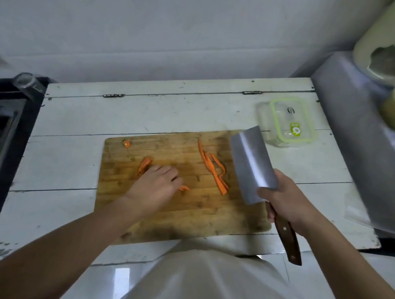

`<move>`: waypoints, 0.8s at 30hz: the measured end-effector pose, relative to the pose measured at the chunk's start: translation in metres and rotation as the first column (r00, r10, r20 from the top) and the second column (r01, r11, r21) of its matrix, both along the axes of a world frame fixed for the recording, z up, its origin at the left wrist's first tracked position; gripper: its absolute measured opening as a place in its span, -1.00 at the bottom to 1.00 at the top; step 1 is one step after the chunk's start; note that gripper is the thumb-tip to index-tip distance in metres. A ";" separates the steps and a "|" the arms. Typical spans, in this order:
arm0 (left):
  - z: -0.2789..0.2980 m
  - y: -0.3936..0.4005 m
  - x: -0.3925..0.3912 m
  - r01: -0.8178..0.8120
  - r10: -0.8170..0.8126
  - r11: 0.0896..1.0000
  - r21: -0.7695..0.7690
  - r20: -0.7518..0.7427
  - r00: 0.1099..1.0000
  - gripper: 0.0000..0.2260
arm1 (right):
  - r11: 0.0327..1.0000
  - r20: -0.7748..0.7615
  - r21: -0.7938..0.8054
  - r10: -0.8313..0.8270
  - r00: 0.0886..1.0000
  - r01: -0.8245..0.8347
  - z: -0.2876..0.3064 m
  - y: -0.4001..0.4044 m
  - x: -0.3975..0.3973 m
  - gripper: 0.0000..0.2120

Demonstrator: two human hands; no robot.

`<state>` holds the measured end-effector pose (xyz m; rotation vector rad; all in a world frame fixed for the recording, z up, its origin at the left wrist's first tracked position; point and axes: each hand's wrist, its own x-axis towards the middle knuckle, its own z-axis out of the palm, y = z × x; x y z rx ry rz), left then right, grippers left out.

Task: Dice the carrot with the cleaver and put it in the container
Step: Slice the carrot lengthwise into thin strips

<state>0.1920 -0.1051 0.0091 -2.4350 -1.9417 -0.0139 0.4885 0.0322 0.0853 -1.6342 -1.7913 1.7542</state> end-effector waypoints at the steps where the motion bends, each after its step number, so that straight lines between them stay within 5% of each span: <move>1: 0.001 0.001 0.003 -0.014 0.015 1.000 -0.012 0.018 1.000 -0.81 | 1.000 0.012 0.008 0.002 1.000 -0.002 0.000 -0.001 0.001 -0.79; 6: 0.004 0.051 0.036 -0.010 0.015 0.999 -0.036 0.146 0.989 -0.61 | 0.997 0.091 0.082 0.001 0.996 -0.008 0.005 -0.007 0.004 -0.82; 13: 0.010 0.092 0.014 0.137 -0.136 0.988 -0.066 0.013 0.991 -0.75 | 0.993 0.131 0.116 0.002 0.991 -0.017 0.013 -0.007 0.013 -0.80; 17: 0.005 0.095 -0.001 0.016 -0.007 0.991 -0.134 0.069 0.998 -0.65 | 0.992 0.126 0.116 0.024 0.992 -0.039 0.009 -0.008 0.014 -0.79; 24: 0.002 0.086 -0.004 0.014 -0.011 0.994 -0.106 0.024 1.000 -0.67 | 0.987 0.140 0.132 0.069 0.988 -0.088 0.007 -0.009 0.013 -0.72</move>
